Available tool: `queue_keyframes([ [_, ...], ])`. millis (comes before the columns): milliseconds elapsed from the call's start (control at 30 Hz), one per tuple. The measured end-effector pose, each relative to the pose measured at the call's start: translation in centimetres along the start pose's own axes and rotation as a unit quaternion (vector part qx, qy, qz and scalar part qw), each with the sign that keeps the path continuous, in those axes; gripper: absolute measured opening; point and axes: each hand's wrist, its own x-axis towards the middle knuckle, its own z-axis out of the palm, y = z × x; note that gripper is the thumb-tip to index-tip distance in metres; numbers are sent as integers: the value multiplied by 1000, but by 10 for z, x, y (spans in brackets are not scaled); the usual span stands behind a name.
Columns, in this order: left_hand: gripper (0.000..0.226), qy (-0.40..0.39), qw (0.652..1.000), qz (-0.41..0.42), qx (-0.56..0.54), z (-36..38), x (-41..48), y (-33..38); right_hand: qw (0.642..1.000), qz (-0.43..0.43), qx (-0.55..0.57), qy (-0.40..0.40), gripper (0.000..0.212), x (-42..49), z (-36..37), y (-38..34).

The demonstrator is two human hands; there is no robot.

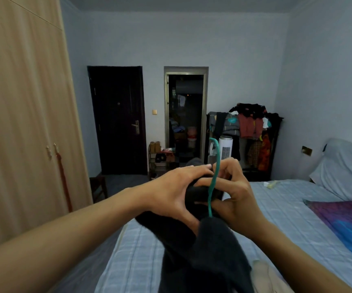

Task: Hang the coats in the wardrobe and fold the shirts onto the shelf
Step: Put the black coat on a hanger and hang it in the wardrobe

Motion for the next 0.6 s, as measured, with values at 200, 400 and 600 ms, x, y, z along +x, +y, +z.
queue_keyframes([
  [200,87,21,999,4,-26,7,8,2,1000,9,12,-6,40,0,-4,7],
  [400,76,79,996,0,-51,25,9,-4,999,-3,-18,-44,44,6,-16,8],
  [600,79,144,988,-53,-24,41,7,-13,966,225,62,-112,46,4,-37,4],
])
